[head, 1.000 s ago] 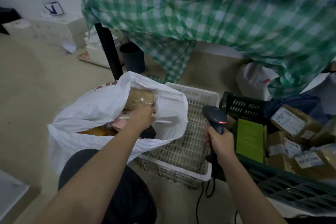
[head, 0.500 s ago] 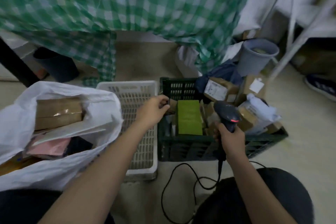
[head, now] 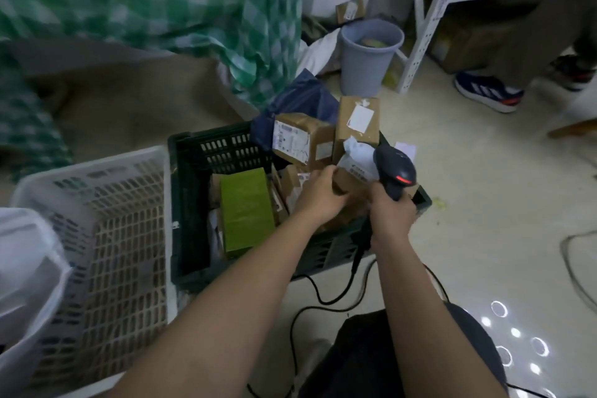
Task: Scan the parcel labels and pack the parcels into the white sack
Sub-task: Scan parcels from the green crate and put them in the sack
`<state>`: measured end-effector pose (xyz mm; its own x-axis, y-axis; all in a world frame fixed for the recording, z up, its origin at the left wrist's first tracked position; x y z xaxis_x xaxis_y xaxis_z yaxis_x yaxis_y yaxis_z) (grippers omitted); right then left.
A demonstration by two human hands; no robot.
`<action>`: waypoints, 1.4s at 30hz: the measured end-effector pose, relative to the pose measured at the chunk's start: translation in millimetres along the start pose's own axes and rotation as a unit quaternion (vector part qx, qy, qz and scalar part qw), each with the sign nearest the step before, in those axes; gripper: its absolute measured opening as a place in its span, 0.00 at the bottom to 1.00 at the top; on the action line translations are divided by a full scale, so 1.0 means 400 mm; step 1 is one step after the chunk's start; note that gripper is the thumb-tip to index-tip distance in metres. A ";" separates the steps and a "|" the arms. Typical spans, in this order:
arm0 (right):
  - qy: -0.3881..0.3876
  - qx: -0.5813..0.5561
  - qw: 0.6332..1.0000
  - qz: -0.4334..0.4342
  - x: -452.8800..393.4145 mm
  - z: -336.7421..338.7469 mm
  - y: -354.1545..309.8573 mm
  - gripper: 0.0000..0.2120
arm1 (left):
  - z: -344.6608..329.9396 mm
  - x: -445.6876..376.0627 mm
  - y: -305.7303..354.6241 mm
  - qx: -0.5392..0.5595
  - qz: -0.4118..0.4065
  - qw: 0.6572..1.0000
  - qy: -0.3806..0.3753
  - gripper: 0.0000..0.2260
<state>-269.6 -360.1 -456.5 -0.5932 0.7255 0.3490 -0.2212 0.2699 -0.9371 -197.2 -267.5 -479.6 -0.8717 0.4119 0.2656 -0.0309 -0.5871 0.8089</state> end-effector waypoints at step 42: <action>-0.351 0.114 0.921 -0.123 0.334 -0.312 0.239 0.07 | 0.370 0.459 -0.440 0.140 0.097 0.967 0.190 0.24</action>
<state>-273.2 -158.4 -499.4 -0.8403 0.0514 0.5396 -0.5246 0.1733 -0.8335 -279.5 14.5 -495.7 -0.9661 -0.0043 0.2582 0.2390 -0.3937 0.8876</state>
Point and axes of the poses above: each hand's wrist, its own x-axis away from the middle knuckle, its own z-axis out of the back of the hand, y = z × x, the point moved 1 cm from there along -x, towards the middle knuckle, and after that the axes turned 3 degrees about -y, right-handed, at the moved point
